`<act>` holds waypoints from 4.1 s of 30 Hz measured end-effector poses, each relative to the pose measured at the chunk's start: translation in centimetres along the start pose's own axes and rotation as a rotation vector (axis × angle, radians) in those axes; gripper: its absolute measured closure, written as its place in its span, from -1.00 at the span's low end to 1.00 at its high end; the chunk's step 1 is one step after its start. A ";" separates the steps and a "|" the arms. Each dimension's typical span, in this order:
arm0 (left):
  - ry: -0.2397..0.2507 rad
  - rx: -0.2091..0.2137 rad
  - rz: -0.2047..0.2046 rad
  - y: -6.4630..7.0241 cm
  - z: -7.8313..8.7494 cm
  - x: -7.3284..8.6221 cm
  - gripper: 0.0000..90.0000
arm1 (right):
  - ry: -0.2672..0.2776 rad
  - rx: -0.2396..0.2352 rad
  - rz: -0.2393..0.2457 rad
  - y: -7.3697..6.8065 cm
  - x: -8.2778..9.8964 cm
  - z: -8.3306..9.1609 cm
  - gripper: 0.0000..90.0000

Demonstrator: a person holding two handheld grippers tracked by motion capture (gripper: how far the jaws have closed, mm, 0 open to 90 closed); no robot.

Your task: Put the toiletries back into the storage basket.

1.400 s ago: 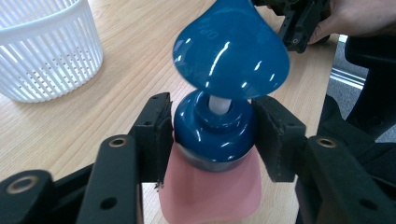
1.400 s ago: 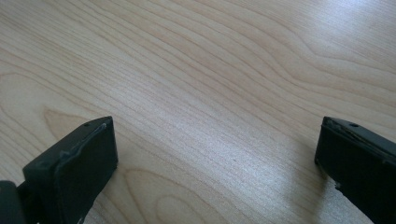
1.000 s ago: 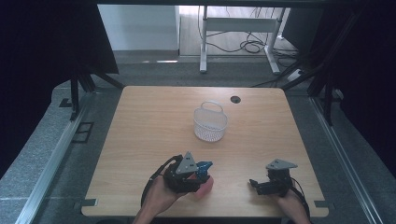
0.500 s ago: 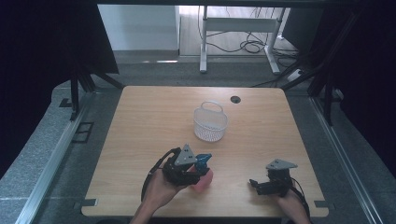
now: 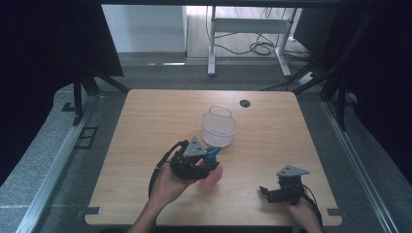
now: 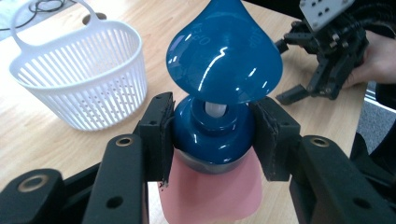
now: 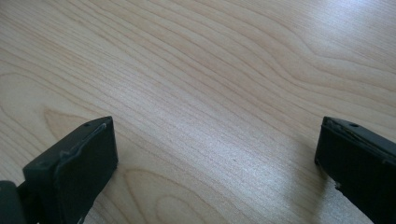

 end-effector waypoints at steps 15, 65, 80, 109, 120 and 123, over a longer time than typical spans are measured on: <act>0.002 -0.023 0.012 -1.4 -0.2 -2.6 0.18 | 0.001 0.000 0.000 0.0 0.0 0.0 -1.00; 0.022 -0.147 0.047 -6.5 -2.1 -10.7 0.18 | 0.001 0.002 0.003 0.0 0.0 0.0 -1.00; 0.032 -0.204 0.070 -8.0 -4.0 -12.0 0.18 | 0.004 0.000 -0.002 0.0 0.0 0.0 -1.00; 0.011 -0.241 0.083 -8.8 -8.8 -10.3 0.18 | 0.001 -0.004 0.002 0.0 0.0 0.0 -1.00; -0.006 -0.247 0.088 -9.1 -10.1 -8.8 0.18 | 0.002 -0.006 0.001 0.0 0.0 0.0 -1.00; -0.003 -0.246 0.096 -9.1 -10.5 -8.3 0.18 | 0.002 -0.006 0.001 0.0 0.0 0.0 -1.00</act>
Point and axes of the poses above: each handheld gripper's, and its own axes: z roughly backward along the jaws, x roughly out of its underside, y roughly to its right, the point moved 1 cm from there along -z, roughly forward along the jaws, and after that the axes turned 2 degrees about z, right-handed, at the moved point
